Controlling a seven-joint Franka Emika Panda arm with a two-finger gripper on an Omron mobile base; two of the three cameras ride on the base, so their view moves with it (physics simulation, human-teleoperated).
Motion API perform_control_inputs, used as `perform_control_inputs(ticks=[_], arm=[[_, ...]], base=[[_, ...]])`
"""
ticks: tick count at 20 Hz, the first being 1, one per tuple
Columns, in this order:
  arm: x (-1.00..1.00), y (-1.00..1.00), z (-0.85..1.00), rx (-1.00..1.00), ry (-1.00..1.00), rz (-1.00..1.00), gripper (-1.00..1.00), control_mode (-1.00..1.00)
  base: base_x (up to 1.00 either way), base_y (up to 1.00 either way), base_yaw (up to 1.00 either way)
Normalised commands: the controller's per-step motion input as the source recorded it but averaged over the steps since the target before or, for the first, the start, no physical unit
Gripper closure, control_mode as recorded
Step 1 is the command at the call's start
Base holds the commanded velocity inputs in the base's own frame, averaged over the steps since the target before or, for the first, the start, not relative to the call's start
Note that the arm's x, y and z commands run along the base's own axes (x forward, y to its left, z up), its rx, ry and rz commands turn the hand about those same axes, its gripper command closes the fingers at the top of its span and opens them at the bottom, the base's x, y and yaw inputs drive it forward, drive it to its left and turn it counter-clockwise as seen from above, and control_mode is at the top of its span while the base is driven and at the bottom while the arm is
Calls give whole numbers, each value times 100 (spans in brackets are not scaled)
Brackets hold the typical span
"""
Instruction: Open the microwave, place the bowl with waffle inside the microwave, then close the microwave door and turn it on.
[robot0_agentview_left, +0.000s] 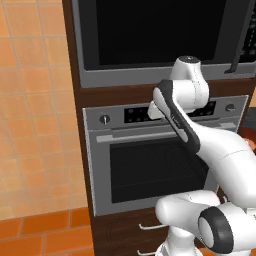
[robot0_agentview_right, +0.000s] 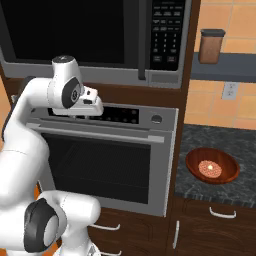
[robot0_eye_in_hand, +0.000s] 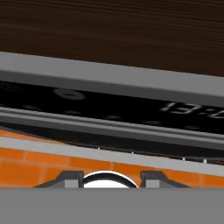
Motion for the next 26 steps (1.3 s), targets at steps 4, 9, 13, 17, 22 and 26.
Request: perform_control_inputs(ticks=[4,9,13,17,22,26], arm=[[-49,-43,34,3,-38,3,-100,-100],[-56,-100,61,10,-61,0,-100,-100],[-18,-87,26,19,-12,0,-100,-100],[0,-46,37,8,0,-3,-100,-100],[7,-53,74,0,0,-4,-100,-100],[18,-36,65,0,-4,-2,-100,-100]], base=[[0,0,0],[0,0,0],[0,0,0],[0,0,0],[0,0,0],[0,0,0]])
